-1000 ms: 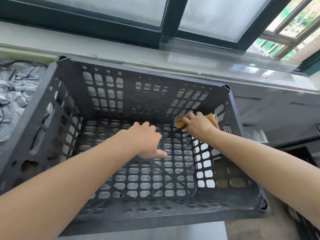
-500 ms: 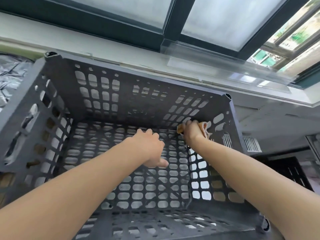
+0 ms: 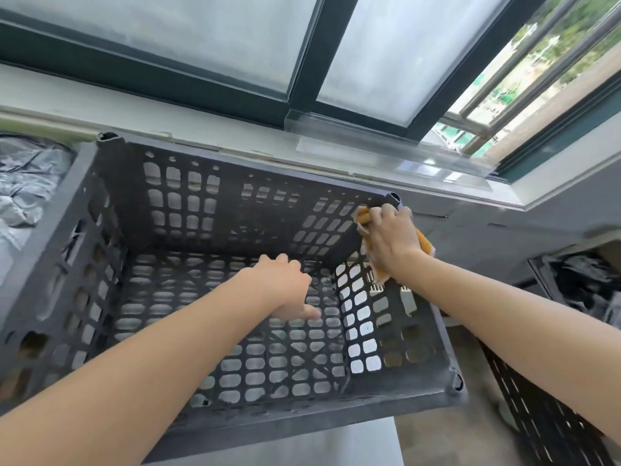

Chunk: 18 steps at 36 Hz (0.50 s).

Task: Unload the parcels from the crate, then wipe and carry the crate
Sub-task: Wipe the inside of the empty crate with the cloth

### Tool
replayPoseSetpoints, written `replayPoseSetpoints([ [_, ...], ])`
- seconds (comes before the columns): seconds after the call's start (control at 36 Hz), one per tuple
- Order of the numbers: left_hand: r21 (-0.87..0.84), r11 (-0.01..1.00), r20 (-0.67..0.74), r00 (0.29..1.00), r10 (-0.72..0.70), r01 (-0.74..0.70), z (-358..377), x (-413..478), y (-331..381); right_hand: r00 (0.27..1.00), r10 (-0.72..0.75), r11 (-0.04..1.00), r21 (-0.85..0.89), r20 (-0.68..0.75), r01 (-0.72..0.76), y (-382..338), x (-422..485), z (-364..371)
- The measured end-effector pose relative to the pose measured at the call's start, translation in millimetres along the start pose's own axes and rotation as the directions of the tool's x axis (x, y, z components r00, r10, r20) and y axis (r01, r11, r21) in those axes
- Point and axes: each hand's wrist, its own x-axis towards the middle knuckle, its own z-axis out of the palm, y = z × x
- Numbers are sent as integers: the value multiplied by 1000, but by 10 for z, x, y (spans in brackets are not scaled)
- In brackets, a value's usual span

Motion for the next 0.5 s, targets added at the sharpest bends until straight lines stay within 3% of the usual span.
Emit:
replayPoseSetpoints([
  [0.28,-9,1000,26,1000,-16,17,46,-115,-11,968,212,931,274,131,-241,109,-299,-95],
  [0.5,-7,999,9,999,34,-34,69,-134,54,956,183,907,335,231,-255,61,-714,-141],
])
